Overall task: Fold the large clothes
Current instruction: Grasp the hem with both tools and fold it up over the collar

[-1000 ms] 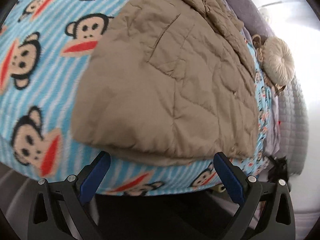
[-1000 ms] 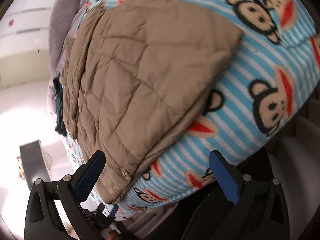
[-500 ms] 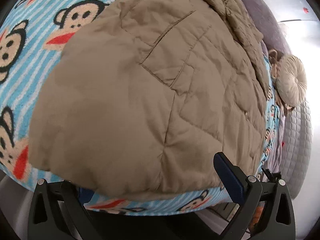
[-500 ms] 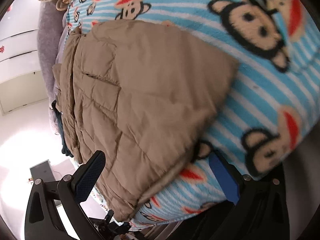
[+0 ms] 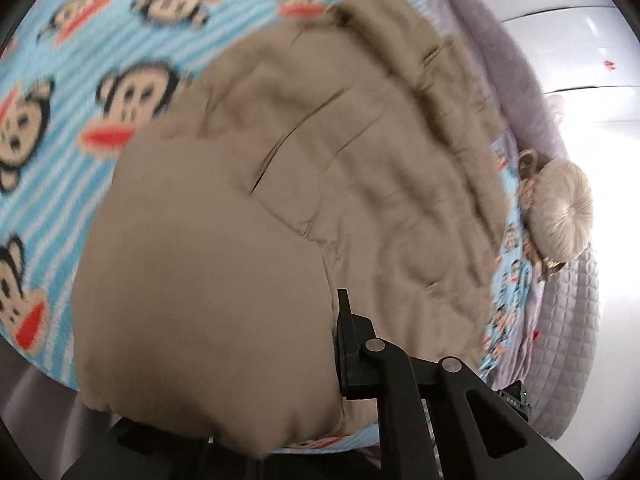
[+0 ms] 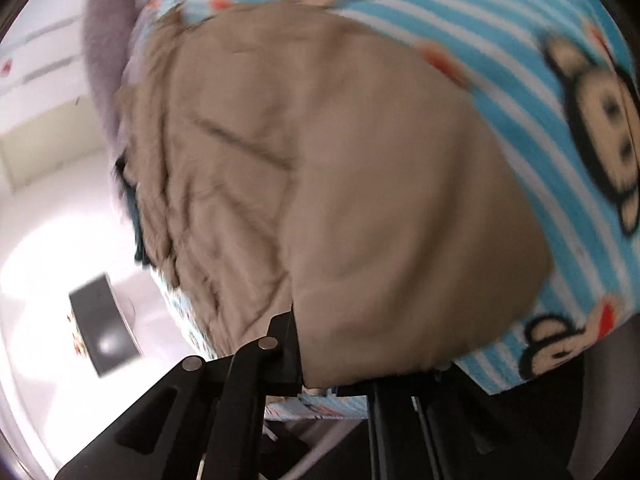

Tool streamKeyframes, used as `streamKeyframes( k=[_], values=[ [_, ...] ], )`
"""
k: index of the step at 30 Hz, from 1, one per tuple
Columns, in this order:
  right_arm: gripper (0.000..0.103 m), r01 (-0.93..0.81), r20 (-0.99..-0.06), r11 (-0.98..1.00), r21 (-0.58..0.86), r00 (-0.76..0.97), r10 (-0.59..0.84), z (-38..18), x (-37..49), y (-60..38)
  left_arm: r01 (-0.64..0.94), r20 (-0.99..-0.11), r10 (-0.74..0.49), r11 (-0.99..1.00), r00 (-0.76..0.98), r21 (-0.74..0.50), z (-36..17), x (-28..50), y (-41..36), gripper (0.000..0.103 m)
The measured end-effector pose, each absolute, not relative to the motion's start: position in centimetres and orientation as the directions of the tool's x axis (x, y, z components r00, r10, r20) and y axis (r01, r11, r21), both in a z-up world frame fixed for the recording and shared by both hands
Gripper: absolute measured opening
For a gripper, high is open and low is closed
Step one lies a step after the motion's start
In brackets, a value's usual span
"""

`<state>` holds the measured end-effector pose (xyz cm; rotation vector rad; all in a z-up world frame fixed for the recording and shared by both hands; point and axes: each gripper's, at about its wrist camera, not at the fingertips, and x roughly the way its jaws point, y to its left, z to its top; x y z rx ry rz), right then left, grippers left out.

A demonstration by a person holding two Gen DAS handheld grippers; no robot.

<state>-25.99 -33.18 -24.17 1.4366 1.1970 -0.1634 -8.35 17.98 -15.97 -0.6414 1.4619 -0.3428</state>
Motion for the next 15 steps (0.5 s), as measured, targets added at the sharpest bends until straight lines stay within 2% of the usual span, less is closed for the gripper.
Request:
streamKeyframes(
  k=[8, 15],
  values=[
    [0.008, 0.534, -0.700, 0.464, 0.707, 0.435, 0.566, -17.7, -19.4, -35.2, -0.063, -0.772, -0.568, 0.793, 0.284, -0.606, -7.5, -3.9, 15.3, 0.013],
    [0.008, 0.422, -0.689, 0.547, 0.723, 0.502, 0.524, -12.4, -12.9, -36.8, 0.043, -0.757, -0.569, 0.807, 0.321, -0.589, -3.4, 3.0, 12.8, 0.013]
  ],
)
